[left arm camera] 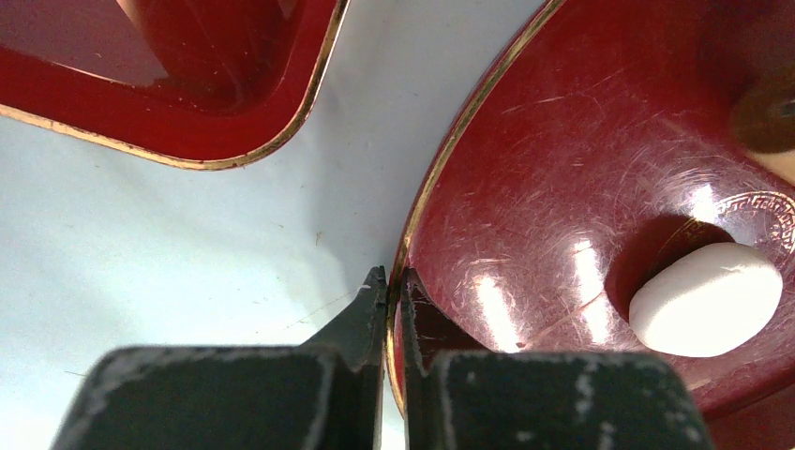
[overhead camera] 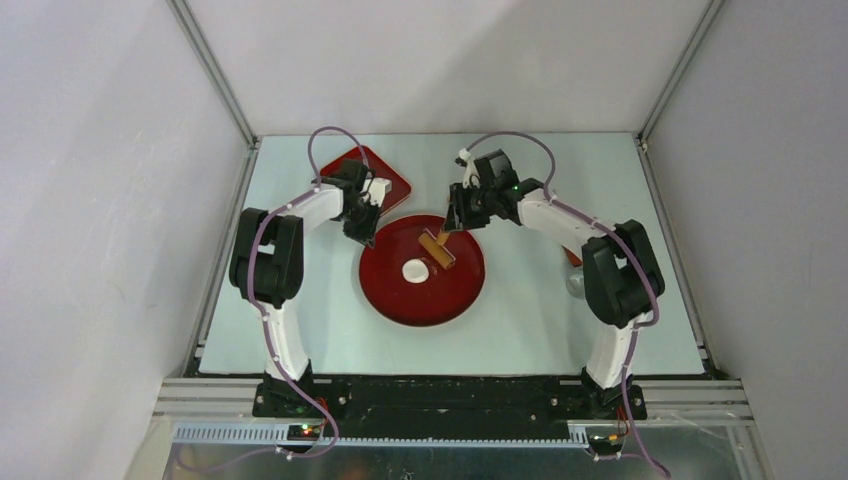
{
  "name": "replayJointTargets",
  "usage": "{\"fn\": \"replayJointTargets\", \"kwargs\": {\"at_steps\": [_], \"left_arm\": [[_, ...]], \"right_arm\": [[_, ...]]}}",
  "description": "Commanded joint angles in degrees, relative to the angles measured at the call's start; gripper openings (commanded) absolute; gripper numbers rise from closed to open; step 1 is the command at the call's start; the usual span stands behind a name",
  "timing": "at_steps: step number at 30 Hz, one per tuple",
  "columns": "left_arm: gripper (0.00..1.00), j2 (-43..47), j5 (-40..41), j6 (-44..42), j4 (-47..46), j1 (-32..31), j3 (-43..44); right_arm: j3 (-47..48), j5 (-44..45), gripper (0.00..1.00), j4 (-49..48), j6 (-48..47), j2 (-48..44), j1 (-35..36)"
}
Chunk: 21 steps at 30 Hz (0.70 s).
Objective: Roll out the dumpling wrappers from the dough
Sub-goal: Flatten out the dough on the work surface.
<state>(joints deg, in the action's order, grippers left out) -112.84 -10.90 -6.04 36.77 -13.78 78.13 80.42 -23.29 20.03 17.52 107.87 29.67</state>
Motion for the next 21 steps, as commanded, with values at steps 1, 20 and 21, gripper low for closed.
{"fn": "replayJointTargets", "kwargs": {"at_steps": [1,20,21], "left_arm": [[0.0,-1.41,1.14,-0.32,0.22,0.27,0.47],[0.0,-1.42,1.04,-0.27,0.19,0.28,0.36],[0.0,-1.38,1.0,-0.28,0.22,0.26,0.41]], "right_arm": [[5.85,4.87,0.0,1.99,-4.61,-8.11,0.52],[7.77,-4.29,0.0,1.35,-2.29,-0.19,6.19],[7.15,-4.35,0.0,1.02,-1.87,0.24,6.21]]}}
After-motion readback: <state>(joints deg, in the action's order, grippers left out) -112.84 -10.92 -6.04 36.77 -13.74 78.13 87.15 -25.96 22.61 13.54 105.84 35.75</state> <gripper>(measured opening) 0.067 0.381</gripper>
